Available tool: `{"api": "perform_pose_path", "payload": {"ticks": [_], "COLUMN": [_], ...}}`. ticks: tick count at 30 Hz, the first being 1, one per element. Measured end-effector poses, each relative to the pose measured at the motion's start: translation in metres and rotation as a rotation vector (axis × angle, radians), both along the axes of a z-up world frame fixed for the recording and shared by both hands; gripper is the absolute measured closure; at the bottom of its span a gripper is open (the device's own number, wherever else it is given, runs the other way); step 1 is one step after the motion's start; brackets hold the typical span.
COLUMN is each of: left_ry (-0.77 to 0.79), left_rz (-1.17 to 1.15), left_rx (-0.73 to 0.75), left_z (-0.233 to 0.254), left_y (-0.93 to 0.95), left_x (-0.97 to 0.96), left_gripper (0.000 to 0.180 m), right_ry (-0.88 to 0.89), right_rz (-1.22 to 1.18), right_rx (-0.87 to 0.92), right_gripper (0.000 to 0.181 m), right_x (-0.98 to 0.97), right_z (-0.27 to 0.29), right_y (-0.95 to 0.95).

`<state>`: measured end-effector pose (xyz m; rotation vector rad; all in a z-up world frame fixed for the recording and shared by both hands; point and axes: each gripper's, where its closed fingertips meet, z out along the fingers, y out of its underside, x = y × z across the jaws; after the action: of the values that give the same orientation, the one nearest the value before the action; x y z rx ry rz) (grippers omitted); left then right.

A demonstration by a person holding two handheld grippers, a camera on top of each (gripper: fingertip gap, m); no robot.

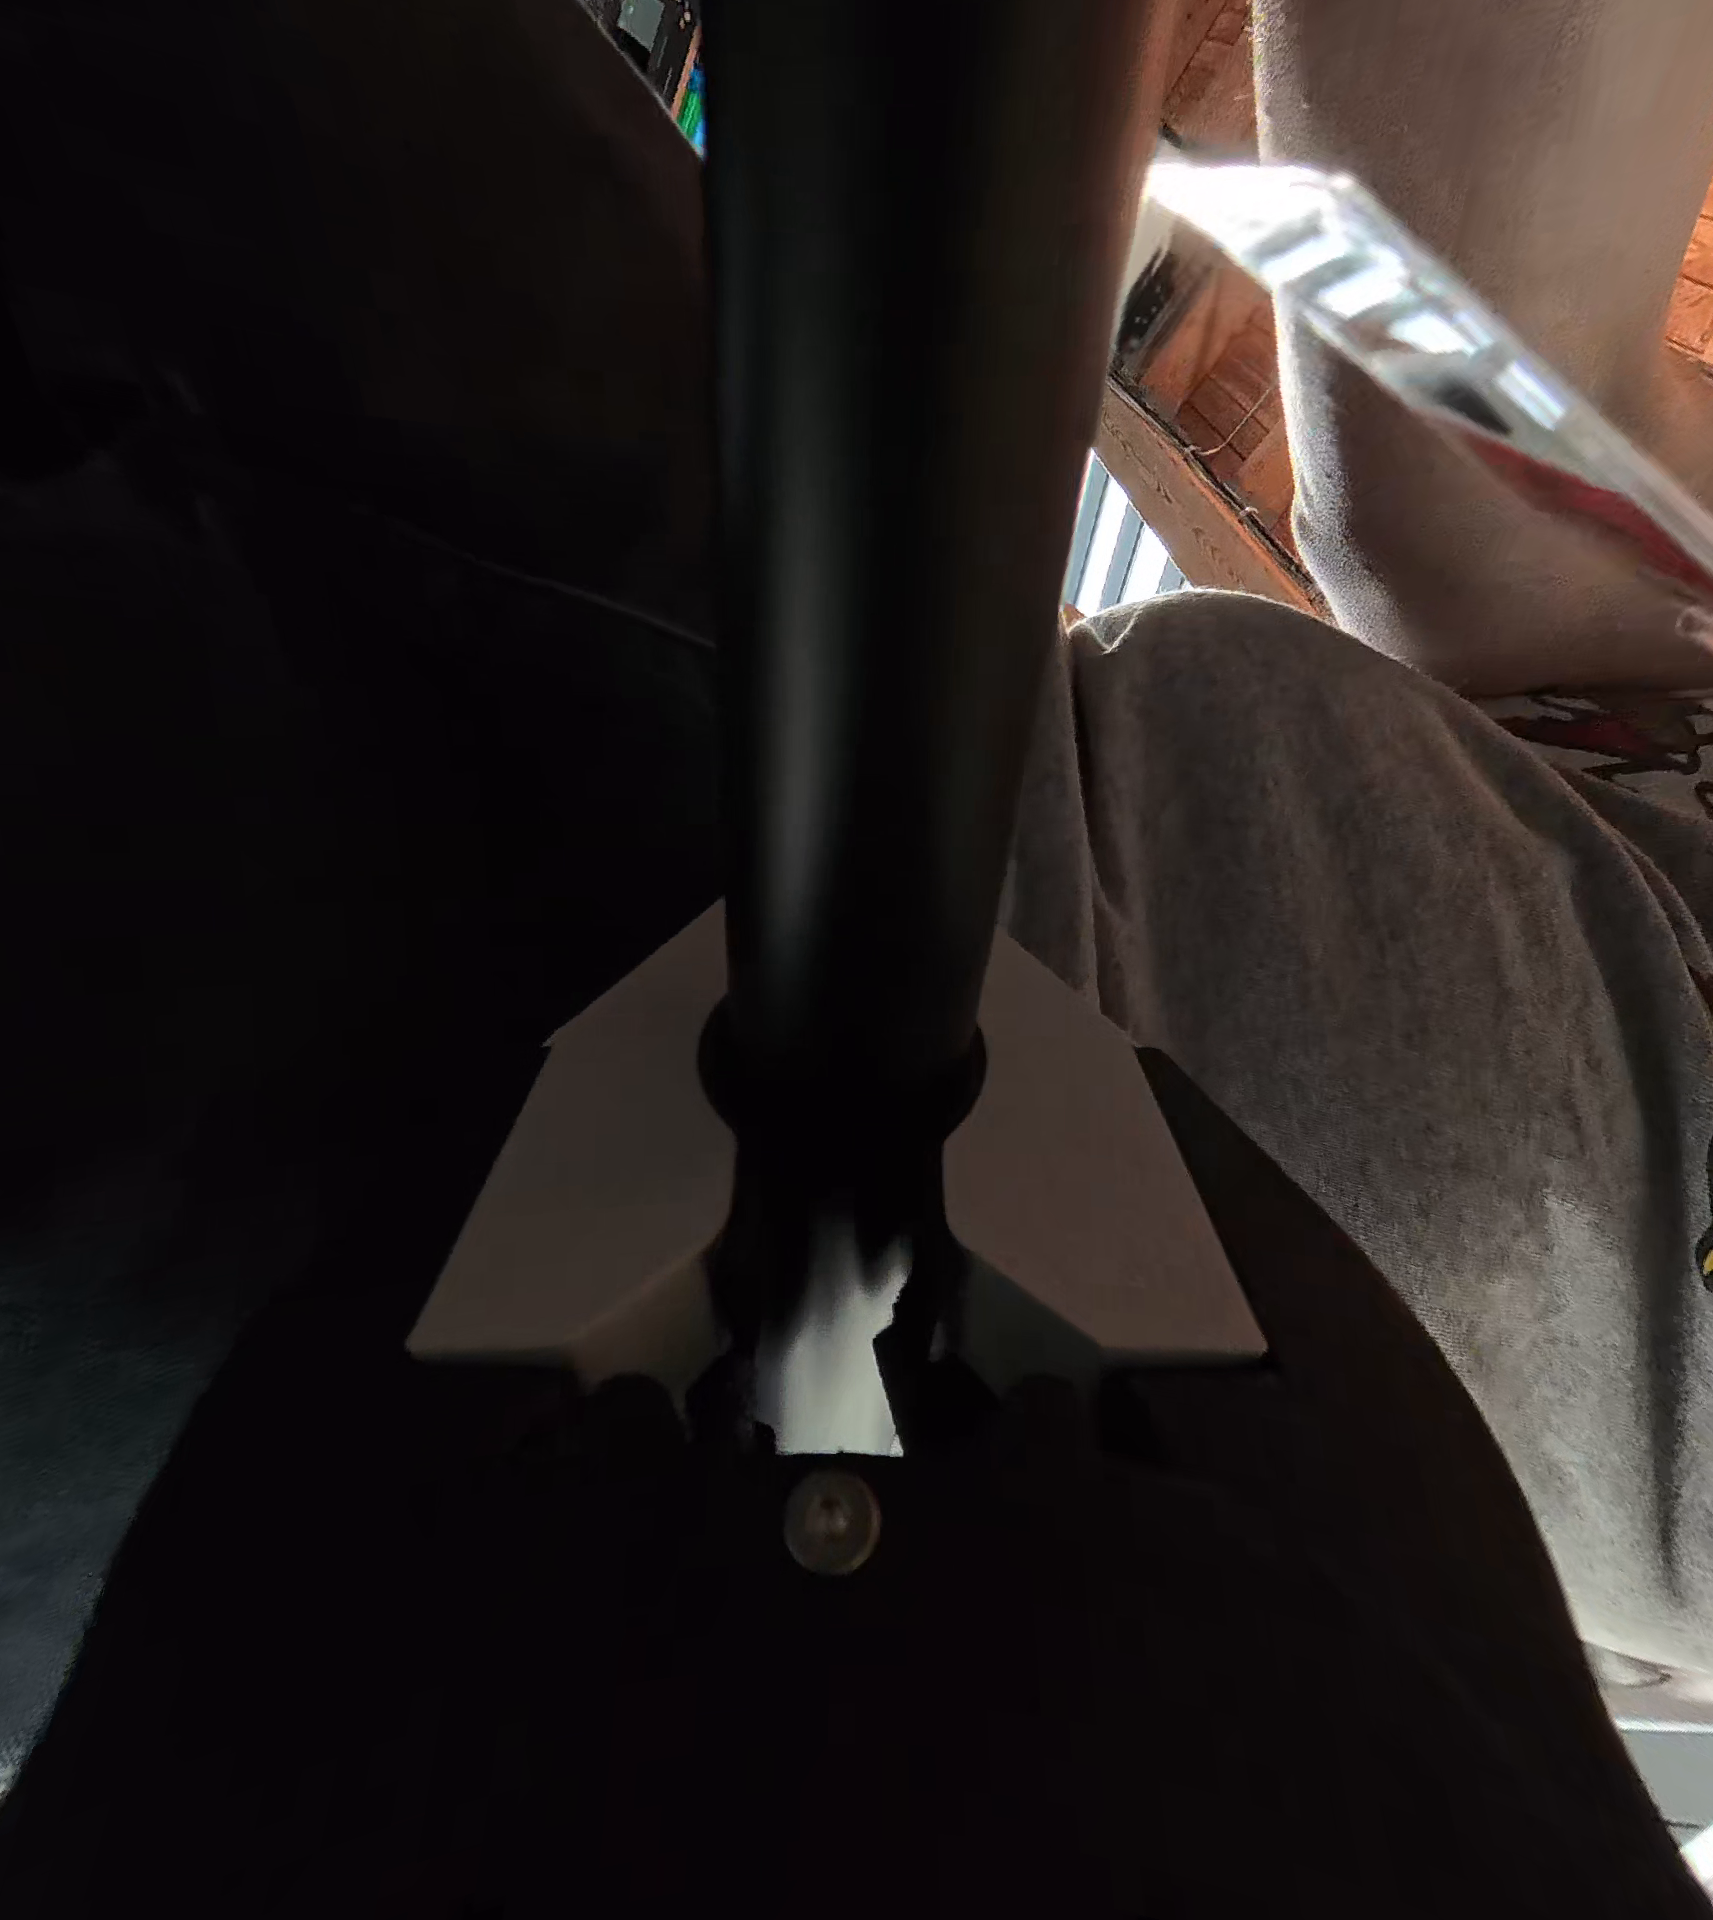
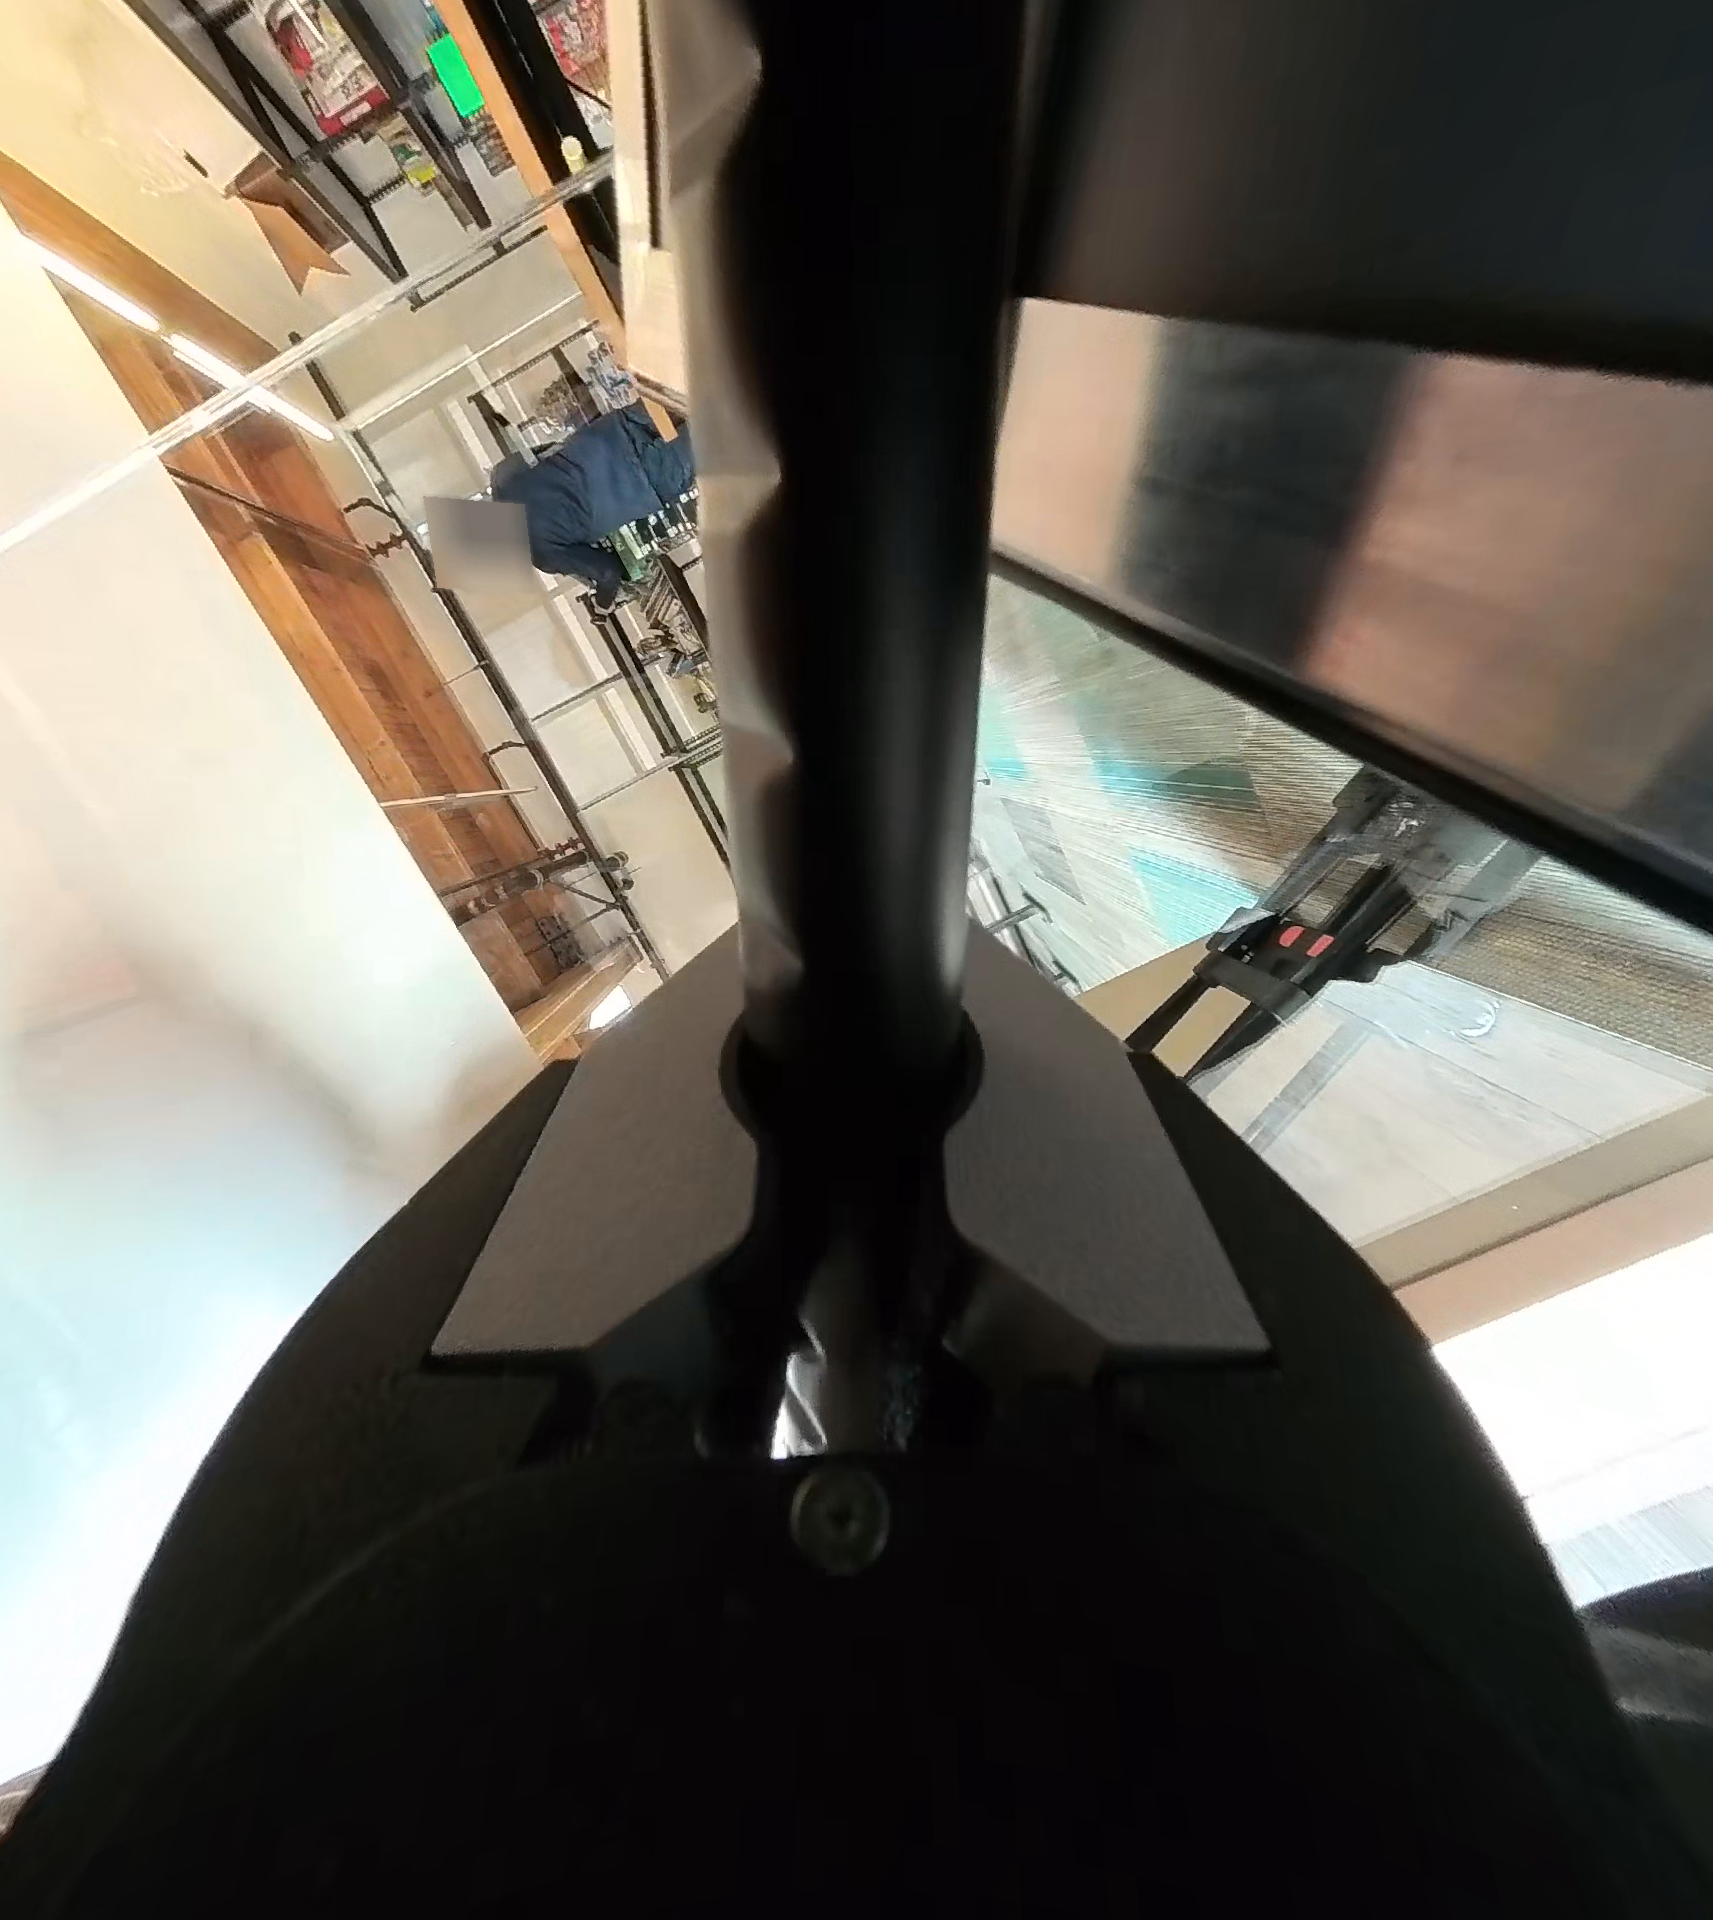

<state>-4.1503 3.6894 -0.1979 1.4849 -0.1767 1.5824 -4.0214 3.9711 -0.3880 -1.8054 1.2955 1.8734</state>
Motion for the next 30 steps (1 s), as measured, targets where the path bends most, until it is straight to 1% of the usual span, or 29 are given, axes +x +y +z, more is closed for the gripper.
{"api": "perform_pose_path", "payload": {"ticks": [19,25,30], "left_ry": [0.003,0.021,0.048], "left_rz": [-0.076,-0.039,0.079], "left_rx": [0.014,-0.002,-0.041], "left_z": [0.001,0.002,0.004], "left_y": [0.011,0.020,0.030], "left_x": [-0.003,-0.012,-0.023], "left_gripper": [0.155,0.155,0.156], "right_ry": [0.021,0.007,-0.035], "right_rz": [-0.024,0.004,0.098], "right_rx": [0.042,-0.018,-0.123], "right_gripper": [0.165,0.165,0.164], "right_x": [0.007,-0.005,-0.029], "right_z": [0.008,0.005,-0.007], "right_y": [0.003,0.013,0.011]}}
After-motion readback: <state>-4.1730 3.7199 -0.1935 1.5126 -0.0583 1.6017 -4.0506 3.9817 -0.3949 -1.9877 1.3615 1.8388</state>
